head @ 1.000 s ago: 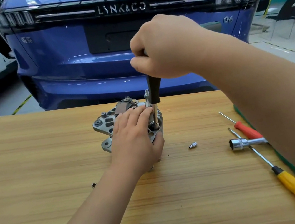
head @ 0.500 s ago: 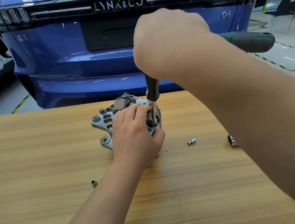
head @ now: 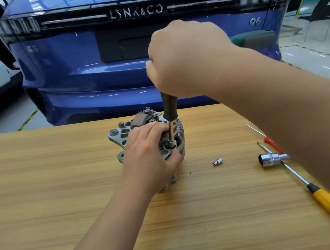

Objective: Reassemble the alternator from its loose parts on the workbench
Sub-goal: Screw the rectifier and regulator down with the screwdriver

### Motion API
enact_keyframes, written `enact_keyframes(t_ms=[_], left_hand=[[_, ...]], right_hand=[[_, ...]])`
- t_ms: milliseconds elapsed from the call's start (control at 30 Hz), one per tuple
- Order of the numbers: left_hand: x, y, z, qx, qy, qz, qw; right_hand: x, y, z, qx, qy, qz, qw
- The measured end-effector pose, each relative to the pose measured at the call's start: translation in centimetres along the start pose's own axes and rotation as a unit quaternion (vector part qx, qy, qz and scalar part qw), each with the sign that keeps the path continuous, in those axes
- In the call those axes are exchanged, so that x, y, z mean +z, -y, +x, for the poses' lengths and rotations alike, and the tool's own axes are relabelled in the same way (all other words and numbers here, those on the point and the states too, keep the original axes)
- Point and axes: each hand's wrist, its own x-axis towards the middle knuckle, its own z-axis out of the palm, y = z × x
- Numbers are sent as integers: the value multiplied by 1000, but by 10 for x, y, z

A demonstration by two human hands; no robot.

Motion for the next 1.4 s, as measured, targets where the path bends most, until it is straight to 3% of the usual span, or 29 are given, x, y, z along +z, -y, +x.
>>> enact_keyframes(t_ms=[200,333,400,500,567,867,1133,1267,1400], left_hand=[[5,-3,0,-1,-13,8,1000],[-1,4,0,11,12,-15,1000],[-12,17,1,33,62,-32,997],[-33,43,7,82,152,-16,985],[-47,61,11,103,169,17,980],[-26,44,3,-45,88,45,994],[-18,49,1,-52,127,-33,990],[-16,49,1,-60,121,-46,990],[-12,47,1,-70,106,-53,990]], right_hand=[[-8,13,1,114,54,-31,991],[-6,1,-3,25,18,5,999],[-10,-9,-4,-21,2,23,999],[-17,-24,1,-31,-50,67,996],[-17,-33,1,-22,-46,82,995],[9,-31,-14,7,-16,78,997],[5,-21,-6,-22,-29,85,996],[-2,-24,-5,-12,-37,154,987],[1,-17,-5,-30,-3,154,988]])
